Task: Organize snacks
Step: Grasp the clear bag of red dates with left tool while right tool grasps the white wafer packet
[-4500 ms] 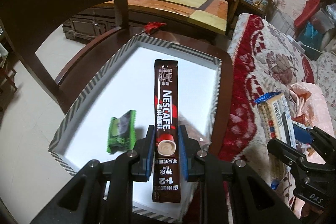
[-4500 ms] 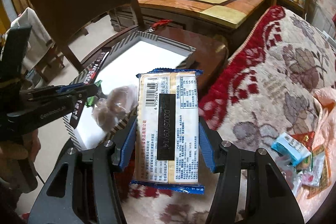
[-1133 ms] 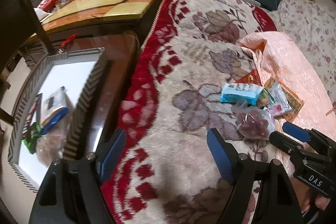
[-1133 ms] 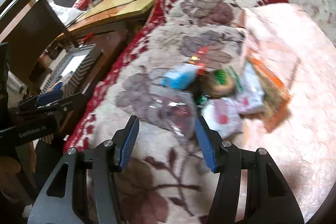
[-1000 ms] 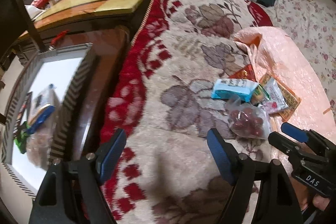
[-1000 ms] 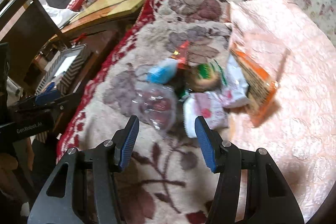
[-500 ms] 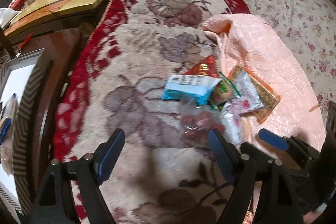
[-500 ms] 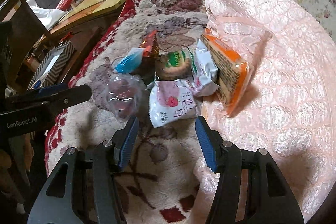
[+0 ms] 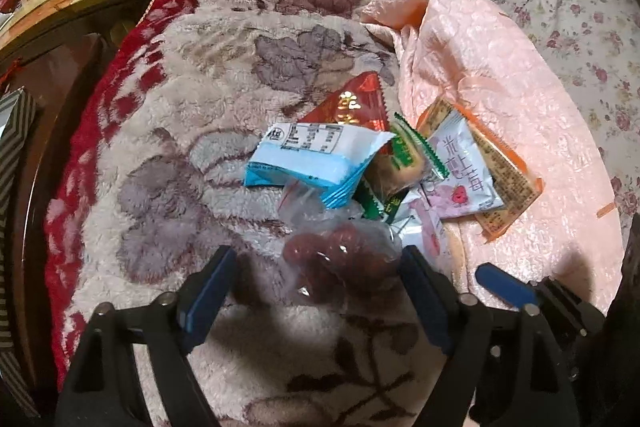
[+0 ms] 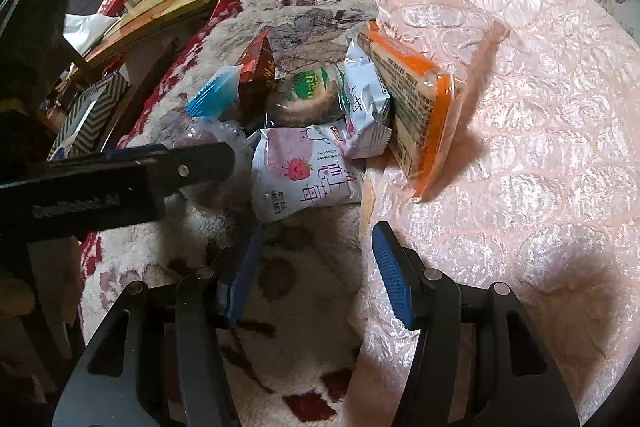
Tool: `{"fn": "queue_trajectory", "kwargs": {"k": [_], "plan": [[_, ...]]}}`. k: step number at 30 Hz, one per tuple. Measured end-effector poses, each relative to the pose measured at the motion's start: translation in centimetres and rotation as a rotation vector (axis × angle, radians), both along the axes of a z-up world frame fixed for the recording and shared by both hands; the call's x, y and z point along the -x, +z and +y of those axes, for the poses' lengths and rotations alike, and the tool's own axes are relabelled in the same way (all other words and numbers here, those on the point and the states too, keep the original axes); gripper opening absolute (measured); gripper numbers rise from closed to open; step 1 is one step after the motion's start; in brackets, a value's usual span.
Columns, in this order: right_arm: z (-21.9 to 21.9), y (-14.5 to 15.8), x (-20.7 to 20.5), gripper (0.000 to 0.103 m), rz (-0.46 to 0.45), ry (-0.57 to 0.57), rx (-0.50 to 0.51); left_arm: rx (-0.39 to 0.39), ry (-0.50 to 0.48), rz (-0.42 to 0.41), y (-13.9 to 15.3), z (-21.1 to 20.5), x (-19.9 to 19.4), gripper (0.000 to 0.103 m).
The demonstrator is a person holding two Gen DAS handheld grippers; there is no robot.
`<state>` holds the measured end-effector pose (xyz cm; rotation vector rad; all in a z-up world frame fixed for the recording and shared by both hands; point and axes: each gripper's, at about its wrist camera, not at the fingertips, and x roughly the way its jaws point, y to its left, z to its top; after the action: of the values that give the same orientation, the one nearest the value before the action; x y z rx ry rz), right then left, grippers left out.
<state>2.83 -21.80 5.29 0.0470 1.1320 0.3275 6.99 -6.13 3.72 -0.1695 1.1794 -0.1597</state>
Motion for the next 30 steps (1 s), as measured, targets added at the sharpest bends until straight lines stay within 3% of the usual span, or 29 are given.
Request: {"fn": "queue_trajectory", "kwargs": {"k": [2,5,23,25,27,30], "plan": [[0.0,0.0,-0.3,0.057,0.001,-0.004,-0.011,0.01,-0.026,-0.004,0.0,0.1,0.1,0.054],[0.0,0.0,-0.6,0.06,0.002,-0.014,-0.034,-0.009,-0.052,-0.018,0.2,0.3,0.3,0.047],[1.4,-2.8,-6.2,0.069,0.07,-0.032,-0.108,-0.031,-0.021,-0.024,0.7,6.4,3.4,0.041],[1.5,-2.5,-5.8,0.06,0.053,-0.02,-0.112,-0.029,-0.014,-0.026,0.7,6.4,3.5,0.041],[1.8,-2.0,-5.0,0.037,0.029,0.001,-0.088,-0.032,-0.012,-0.032,0.8,6.3,3.6,0.041],[2.4,-1.2,-3.5,0.026,0.002,0.052,-0.069,-0.033,-0.012,-0.033,0.9,6.2,3.8,0.041]]}}
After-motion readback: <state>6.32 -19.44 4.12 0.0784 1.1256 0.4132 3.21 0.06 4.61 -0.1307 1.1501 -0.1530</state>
